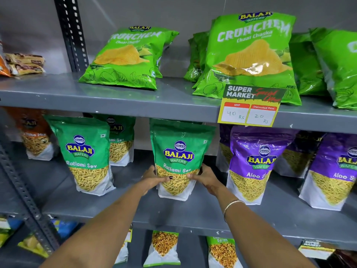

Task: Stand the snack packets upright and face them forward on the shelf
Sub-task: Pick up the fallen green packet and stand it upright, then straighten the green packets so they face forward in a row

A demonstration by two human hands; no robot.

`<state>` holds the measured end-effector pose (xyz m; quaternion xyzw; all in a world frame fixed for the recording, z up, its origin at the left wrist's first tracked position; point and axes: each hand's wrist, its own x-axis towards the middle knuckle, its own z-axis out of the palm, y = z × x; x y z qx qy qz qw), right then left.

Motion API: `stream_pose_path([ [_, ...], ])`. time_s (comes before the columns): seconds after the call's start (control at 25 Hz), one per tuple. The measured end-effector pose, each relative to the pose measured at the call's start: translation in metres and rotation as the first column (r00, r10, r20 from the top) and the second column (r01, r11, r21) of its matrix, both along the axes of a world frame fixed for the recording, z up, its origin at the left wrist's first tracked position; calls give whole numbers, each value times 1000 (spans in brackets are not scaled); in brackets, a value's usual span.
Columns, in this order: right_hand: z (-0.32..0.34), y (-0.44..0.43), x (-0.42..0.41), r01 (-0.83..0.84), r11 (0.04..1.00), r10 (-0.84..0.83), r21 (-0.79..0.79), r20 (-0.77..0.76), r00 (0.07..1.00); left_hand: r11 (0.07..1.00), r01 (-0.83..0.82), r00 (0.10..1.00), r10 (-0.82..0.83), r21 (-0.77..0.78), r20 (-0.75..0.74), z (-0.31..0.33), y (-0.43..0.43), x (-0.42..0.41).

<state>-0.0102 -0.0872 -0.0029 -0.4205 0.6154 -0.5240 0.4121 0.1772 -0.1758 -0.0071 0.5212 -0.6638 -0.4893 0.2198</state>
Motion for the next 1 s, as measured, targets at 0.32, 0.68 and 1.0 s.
stream_pose_path([
  [0.32,12,8,17,-211,586,378,783,-33,925,965,116,976,-154,235,151,5,-1,82],
  [0.68,33,-66,229,-115,861,271,495,-257,928,953,-203,978,190,225,81,-15,-85,259],
  [1.0,6,-104,306,23,994,-27,108,37,999,999,-10,998,13,40,-65,-26,-120,268],
])
